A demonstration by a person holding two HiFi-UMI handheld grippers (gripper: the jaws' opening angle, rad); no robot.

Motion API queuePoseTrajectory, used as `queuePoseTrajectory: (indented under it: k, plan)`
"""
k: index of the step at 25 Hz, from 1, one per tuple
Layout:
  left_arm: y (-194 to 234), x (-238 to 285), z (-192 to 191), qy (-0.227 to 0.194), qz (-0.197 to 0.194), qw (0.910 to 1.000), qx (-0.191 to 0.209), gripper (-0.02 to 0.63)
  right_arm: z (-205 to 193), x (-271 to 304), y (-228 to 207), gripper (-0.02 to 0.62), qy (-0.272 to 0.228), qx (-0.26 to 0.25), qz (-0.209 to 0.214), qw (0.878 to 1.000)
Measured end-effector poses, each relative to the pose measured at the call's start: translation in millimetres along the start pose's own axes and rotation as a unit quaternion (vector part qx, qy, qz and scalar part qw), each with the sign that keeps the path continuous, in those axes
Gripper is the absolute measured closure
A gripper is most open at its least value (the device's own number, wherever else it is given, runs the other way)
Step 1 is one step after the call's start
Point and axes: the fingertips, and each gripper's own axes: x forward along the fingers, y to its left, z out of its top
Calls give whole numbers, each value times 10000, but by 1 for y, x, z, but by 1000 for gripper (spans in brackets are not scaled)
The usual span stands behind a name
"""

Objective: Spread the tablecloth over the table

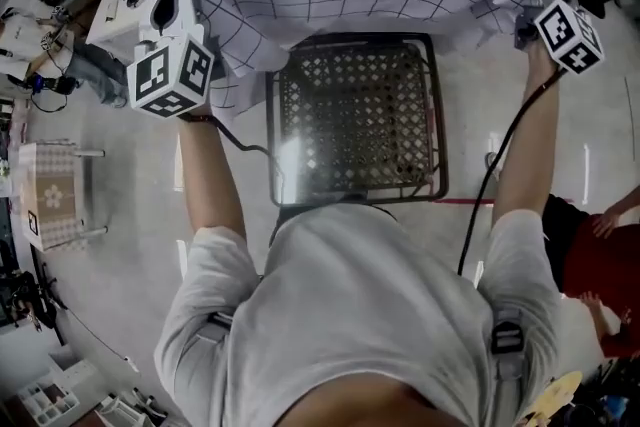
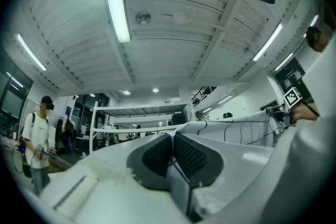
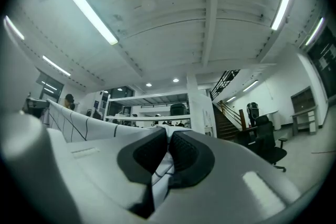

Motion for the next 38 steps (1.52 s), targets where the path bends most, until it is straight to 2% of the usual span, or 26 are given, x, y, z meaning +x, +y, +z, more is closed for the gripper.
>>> queuePoseTrajectory:
  k: [4,7,10,12,16,18,22,25,28,31,38]
  plan:
    - [-77,4,-15,158,-557,9983,-75,583,7,-68,-68,584,-133,54,-550,9984]
    - [-95,-5,-16,176,-802,9966,-115,583,10,-104,-78,586,-145,25,-736,9972]
    - [-82,-21,-12,169,-746,9968,-217,583,7,-123,-60,584,-55,-8,-599,9982]
    - [-59,-45,-14,199,-612,9977,-192,583,-2,-135,-32,584,-32,-36,-418,9991]
    - [0,-130,-27,330,-512,9981,-43,583,-33,-178,47,584,-117,34,-135,9998]
    - [9,-160,-33,468,-533,9975,47,583,-33,-196,64,585,-122,131,-138,9997]
    - [12,-172,-40,722,-144,9973,-10,583,-24,-197,70,586,215,95,-230,9995]
    - [-4,-214,-74,904,90,9957,-169,583,-54,-241,72,586,589,80,-303,9978]
    - [-21,-262,-109,1200,-75,9922,-325,583,-90,-306,73,586,911,199,-473,9945]
    - [-29,-289,-124,1438,-199,9884,-438,583,-111,-340,74,586,1213,303,-558,9906]
    - [-63,-358,-135,1455,-126,9886,-371,583,-143,-406,62,586,1321,452,-508,9889]
